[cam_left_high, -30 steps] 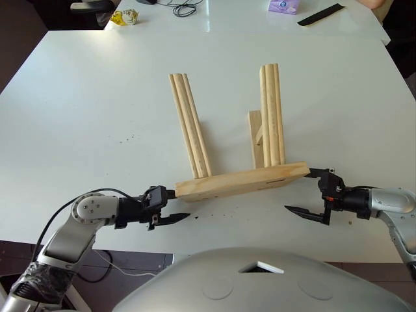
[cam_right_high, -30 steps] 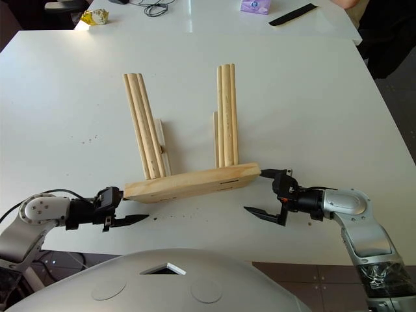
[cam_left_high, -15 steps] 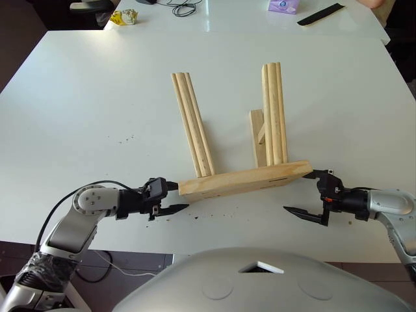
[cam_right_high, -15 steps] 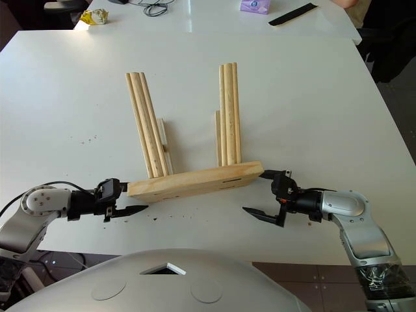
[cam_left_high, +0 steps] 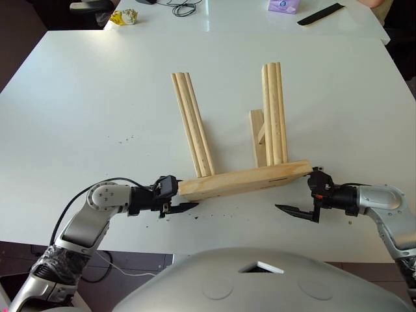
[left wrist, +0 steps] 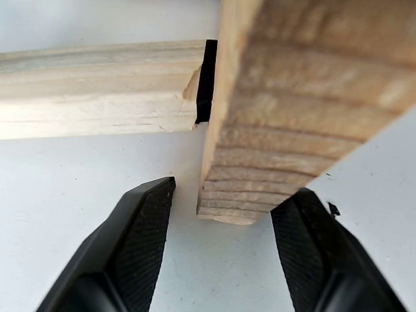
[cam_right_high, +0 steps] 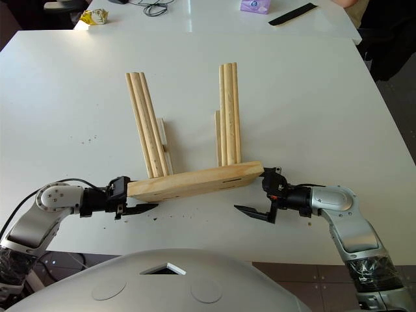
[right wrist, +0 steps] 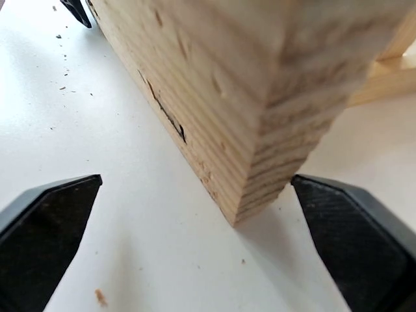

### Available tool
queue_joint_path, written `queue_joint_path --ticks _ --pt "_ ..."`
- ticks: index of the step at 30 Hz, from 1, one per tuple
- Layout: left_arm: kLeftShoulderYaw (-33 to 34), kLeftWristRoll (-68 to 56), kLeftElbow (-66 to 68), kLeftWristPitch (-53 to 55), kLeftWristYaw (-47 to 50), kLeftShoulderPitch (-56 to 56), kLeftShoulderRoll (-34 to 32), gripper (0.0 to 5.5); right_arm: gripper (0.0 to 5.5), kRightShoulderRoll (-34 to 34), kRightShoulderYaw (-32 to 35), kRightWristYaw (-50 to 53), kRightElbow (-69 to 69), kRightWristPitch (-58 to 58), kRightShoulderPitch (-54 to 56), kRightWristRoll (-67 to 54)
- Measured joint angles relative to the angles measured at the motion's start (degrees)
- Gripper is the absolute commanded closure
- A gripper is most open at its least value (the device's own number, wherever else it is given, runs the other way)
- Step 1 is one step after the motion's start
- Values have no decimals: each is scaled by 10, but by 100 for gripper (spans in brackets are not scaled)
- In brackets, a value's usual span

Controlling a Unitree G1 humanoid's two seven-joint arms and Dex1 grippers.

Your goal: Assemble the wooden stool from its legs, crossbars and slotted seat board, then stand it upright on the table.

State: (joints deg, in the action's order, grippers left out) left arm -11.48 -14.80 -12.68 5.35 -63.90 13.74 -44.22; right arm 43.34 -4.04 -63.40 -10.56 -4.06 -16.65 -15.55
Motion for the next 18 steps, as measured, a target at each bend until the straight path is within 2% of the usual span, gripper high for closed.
queue_joint_path --ticks 4,8,12,18 --pt "2 -1 6 -13 -17 3 -11 408 10 6 0 -9 23 1 21 0" --pt "1 3 39 -39 -41 -25 -20 412 10 7 -8 -14 25 3 34 3" --pt "-11 21 78 -67 -65 -70 -22 416 66 -2 -42 -25 22 7 54 9" --pt "-24 39 128 -92 -88 -127 -16 419 161 -2 -57 -36 27 8 76 19"
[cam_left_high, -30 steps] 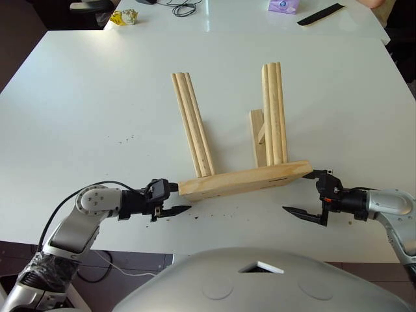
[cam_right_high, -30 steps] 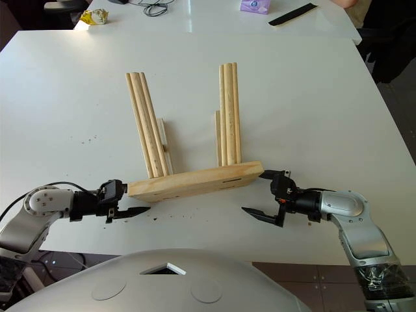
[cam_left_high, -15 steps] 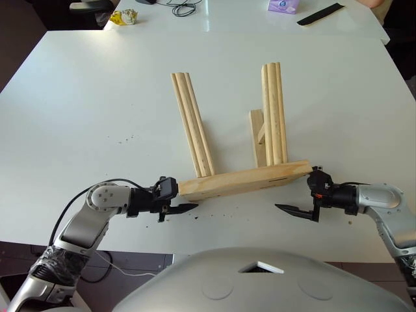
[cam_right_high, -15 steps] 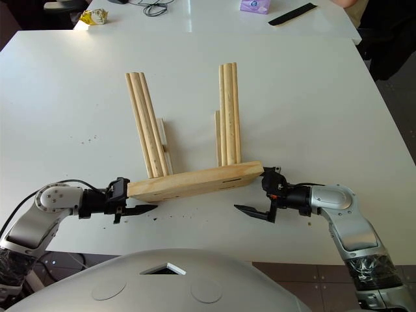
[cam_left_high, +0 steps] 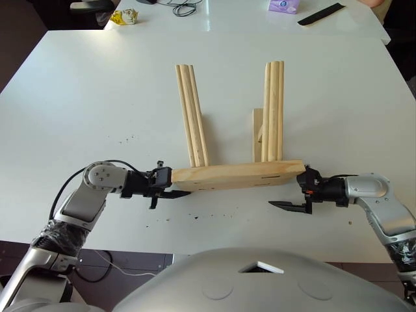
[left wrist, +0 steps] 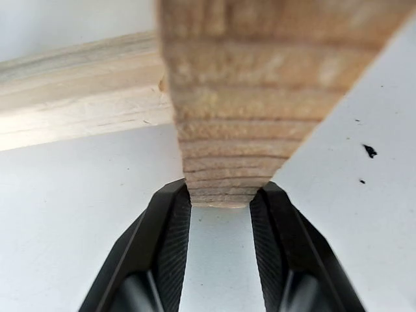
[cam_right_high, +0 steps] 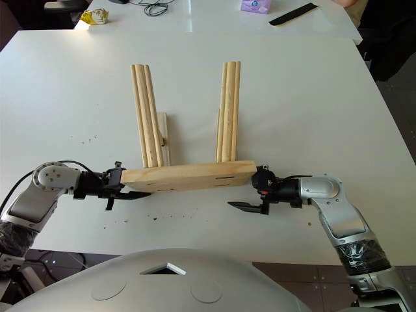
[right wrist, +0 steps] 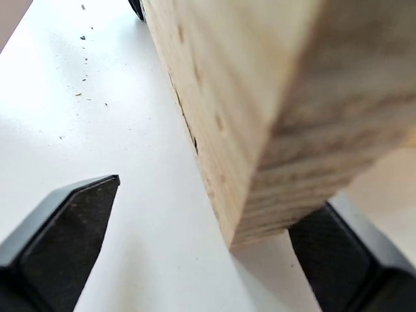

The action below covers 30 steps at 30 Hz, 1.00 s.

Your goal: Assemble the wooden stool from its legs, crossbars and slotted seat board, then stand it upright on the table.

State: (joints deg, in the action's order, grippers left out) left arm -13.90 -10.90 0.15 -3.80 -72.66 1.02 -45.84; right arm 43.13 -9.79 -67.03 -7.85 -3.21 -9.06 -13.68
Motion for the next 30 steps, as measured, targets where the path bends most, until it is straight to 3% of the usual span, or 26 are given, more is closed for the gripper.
queue_joint_path --ticks 15,24,30 --pt "-8 0 64 -95 -26 -18 -2 423 401 3 3 -9 12 11 7 2" --pt "-7 -4 66 -103 -35 -17 -11 423 404 -1 4 -7 2 23 -18 -2" --pt "10 -24 3 -13 -33 9 -29 423 404 -1 14 15 -52 -23 -61 -14"
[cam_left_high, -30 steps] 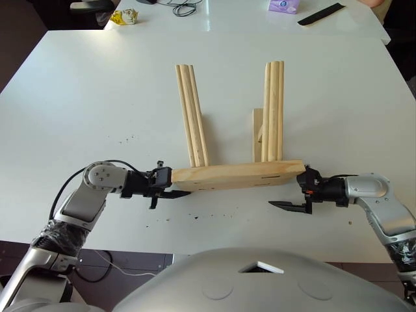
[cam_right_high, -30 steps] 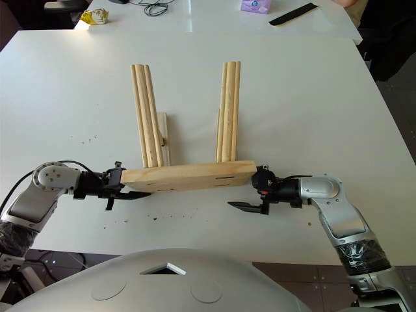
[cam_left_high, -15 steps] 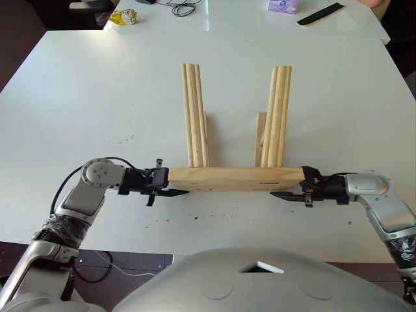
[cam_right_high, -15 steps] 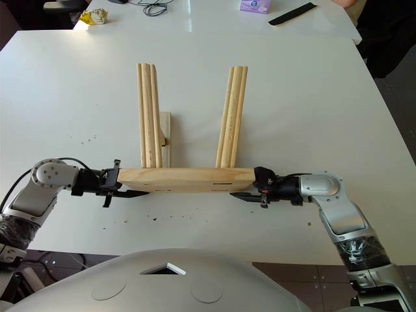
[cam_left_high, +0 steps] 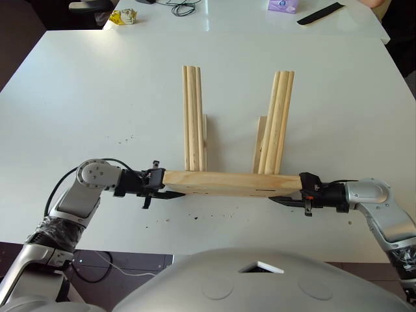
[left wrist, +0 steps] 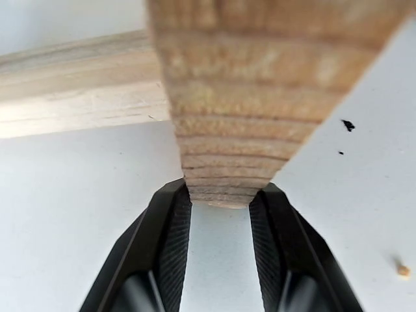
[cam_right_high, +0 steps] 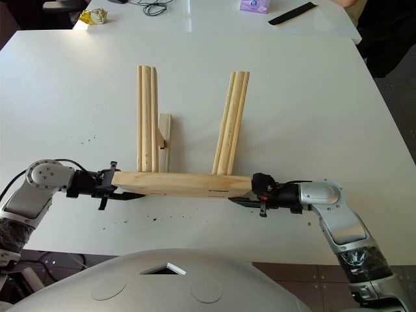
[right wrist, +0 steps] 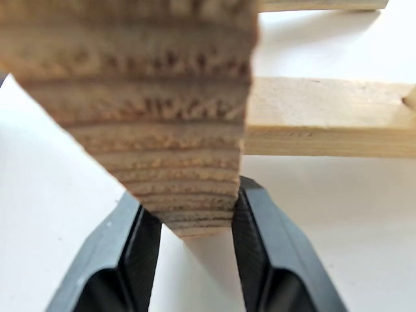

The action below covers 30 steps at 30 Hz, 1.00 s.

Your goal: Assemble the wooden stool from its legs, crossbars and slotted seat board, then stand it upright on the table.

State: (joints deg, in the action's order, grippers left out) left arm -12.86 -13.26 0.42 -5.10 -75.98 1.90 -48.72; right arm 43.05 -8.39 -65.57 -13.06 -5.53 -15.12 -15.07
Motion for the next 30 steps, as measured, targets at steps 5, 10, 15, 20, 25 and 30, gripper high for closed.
queue_joint_path --ticks 5,10,15,20,25,30 --pt "41 -53 -107 144 11 19 -31 423 404 22 53 23 -107 -91 -69 -46" --pt "125 -155 -216 310 48 34 -64 423 404 46 138 46 -209 -228 -101 -153" --pt "193 -243 -276 442 52 63 -115 423 404 87 207 89 -282 -385 -109 -320" --pt "231 -324 -283 541 68 48 -145 423 404 126 249 149 -293 -438 -108 -477" --pt "244 -456 -281 639 81 15 -186 423 404 198 287 196 -279 -463 -109 -683" --pt "228 -678 -250 724 84 -33 -248 423 404 268 296 176 -232 -488 -107 -856"
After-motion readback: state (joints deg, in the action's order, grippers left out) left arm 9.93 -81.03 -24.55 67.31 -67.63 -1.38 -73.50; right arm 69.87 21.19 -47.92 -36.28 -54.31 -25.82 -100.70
